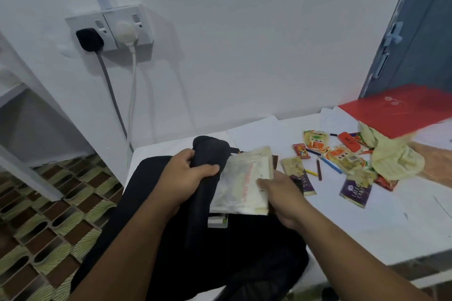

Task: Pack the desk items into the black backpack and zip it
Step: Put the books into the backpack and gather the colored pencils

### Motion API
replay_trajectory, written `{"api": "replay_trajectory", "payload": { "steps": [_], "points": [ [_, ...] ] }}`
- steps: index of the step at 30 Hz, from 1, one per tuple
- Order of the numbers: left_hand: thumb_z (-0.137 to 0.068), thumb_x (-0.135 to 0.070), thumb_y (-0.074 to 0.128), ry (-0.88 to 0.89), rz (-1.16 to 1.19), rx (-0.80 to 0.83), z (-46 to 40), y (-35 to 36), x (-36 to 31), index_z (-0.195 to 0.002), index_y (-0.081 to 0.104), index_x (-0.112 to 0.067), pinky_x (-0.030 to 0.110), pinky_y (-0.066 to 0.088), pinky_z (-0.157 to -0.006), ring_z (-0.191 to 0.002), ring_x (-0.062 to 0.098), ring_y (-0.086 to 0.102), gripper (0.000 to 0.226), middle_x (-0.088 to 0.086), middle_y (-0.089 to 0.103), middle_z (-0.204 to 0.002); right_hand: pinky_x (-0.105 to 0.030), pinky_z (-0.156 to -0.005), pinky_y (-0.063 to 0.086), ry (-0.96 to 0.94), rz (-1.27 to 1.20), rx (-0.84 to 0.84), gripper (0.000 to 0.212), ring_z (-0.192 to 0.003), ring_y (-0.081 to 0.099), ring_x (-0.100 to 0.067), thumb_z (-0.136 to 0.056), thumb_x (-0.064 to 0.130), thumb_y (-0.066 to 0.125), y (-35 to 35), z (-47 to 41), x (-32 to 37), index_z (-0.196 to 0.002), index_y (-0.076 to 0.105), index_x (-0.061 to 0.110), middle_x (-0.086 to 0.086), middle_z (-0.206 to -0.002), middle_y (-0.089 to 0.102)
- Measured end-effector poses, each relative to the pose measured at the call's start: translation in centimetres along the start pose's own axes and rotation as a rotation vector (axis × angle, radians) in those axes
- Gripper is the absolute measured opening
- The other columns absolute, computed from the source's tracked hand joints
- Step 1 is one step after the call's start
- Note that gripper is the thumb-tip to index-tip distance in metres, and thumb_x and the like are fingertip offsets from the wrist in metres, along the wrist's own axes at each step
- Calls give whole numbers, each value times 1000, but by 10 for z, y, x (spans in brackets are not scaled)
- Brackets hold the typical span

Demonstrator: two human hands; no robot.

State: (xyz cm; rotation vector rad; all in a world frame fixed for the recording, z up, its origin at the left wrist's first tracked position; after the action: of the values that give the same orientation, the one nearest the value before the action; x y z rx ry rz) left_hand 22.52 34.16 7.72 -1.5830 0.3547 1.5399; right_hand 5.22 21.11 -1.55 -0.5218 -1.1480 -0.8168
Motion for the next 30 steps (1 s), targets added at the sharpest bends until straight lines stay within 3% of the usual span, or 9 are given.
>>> {"api": "replay_trajectory", "payload": {
  "steps": [3, 5, 9, 11, 15, 20, 25, 28, 30],
  "points": [
    [-57, -47, 81, -5, -16, -1, 1, 2, -2, -102, 60, -3, 58, 53, -89, -98, 41, 66, 67, 21, 67, -104, -43, -92, 57, -22, 77, 44, 34, -96, 73, -20, -93, -3, 42, 46, -8, 1, -100, 68, 17, -3, -101, 75],
    [-59, -45, 81, -25, 6, -11, 3, 0, 2, -100, 62, -6, 57, 53, -90, -97, 39, 68, 60, 17, 70, -101, -36, -87, 54, -48, 296, 44, 18, -104, 68, -22, -96, 13, 47, 65, -14, 2, -109, 60, 15, -2, -108, 69],
    [-73, -30, 84, -71, 50, -10, 1, -6, 13, -100, 65, -6, 56, 56, -91, -92, 31, 73, 41, 9, 75, -95, -30, -85, 45, 23, 638, 11, 38, -114, 59, -27, -95, 29, 60, 59, -23, -8, -125, 48, 9, -9, -125, 58],
    [-78, -23, 83, -80, 72, -17, -1, -8, 16, -101, 65, -4, 55, 57, -90, -90, 30, 74, 35, 9, 76, -94, -33, -85, 54, 52, 466, 73, 22, -102, 66, -23, -95, 18, 59, 57, -21, -16, -116, 58, 12, -8, -120, 67],
    [-74, -26, 84, -18, 58, -24, -4, -5, 4, -99, 61, -2, 46, 57, -77, -86, 32, 73, 42, 15, 73, -93, -36, -54, 51, 132, 380, 288, 16, -59, 60, -20, -96, 10, 56, 78, -8, -30, -107, 63, 1, -13, -83, 70],
    [-77, -22, 83, 6, -30, -7, -8, -1, -3, -96, 65, -10, 47, 57, -85, -90, 27, 72, 29, 4, 75, -91, -28, -82, 43, 45, 836, 167, 57, -114, 59, -24, -94, 35, 61, 78, -33, -16, -136, 39, 5, -10, -132, 58],
    [-80, -21, 81, -32, 19, -14, -8, -7, 5, -103, 62, -1, 51, 56, -85, -94, 35, 70, 36, 14, 73, -98, -30, -86, 48, -224, 706, -31, 57, -106, 58, -19, -82, 44, 73, 54, -32, -10, -126, 48, 18, -1, -121, 53],
    [-80, -21, 81, -36, 35, -3, -9, -2, 8, -102, 61, -1, 49, 57, -81, -93, 35, 70, 36, 14, 73, -96, -20, -71, 42, -339, 782, -6, 51, -92, 55, -17, -79, 51, 76, 61, -22, -12, -112, 60, 16, 2, -105, 50],
    [-80, -21, 81, -33, 32, 0, -10, 0, 9, -99, 62, -2, 46, 57, -80, -91, 33, 71, 33, 11, 74, -93, -23, -79, 46, -375, 755, 24, 67, -100, 55, -16, -70, 58, 78, 68, -16, -11, -120, 55, 19, 4, -109, 52]
  ]
}}
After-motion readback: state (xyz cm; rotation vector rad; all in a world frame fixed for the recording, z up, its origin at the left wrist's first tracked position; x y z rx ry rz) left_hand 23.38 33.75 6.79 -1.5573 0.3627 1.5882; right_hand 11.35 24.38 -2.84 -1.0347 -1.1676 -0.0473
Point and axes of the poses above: each hand's wrist, its own z-axis away from the middle knuckle, its own y-axis out of the palm, x = y × z, the point moved 9 cm from there along -z, towards the middle knuckle
